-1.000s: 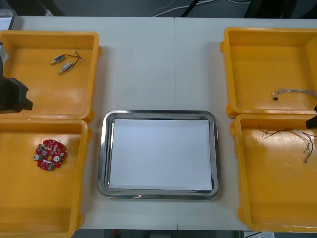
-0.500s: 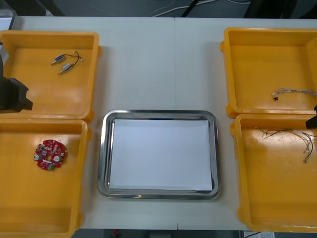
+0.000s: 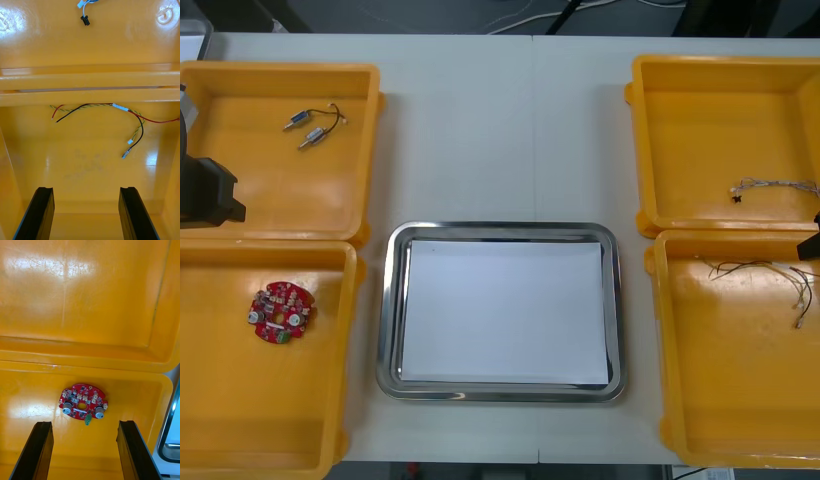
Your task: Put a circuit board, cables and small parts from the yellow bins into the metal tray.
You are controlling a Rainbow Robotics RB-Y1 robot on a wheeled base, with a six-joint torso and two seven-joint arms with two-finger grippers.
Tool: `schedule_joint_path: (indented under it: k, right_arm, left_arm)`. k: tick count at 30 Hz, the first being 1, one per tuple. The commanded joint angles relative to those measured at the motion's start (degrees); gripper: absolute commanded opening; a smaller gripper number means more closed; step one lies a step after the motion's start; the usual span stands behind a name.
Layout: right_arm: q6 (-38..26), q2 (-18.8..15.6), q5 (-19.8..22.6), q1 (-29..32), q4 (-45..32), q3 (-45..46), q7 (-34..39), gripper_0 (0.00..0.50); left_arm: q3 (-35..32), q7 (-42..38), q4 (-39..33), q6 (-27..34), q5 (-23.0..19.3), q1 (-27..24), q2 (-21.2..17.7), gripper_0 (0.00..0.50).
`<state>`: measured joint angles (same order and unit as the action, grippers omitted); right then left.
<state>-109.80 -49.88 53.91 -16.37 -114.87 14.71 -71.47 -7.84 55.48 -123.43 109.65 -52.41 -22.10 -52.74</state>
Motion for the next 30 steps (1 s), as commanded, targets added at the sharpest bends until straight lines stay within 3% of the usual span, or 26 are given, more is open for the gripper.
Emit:
schedule_joint_path:
  k: [1, 30]
  right_arm:
    - [-0.2, -2.33, -0.39, 0.73, -1.76, 1.99, 0.98, 0.5]
    - [-0.2, -2.33, -0.39, 0.73, -1.76, 1.99, 0.98, 0.5]
  left_arm:
    - [-1.48, 2.88, -1.37, 0.35, -0.32, 0.66, -2.46, 0.5]
    - [-1.48, 2.88, -1.37, 0.35, -0.32, 0.66, -2.46, 0.5]
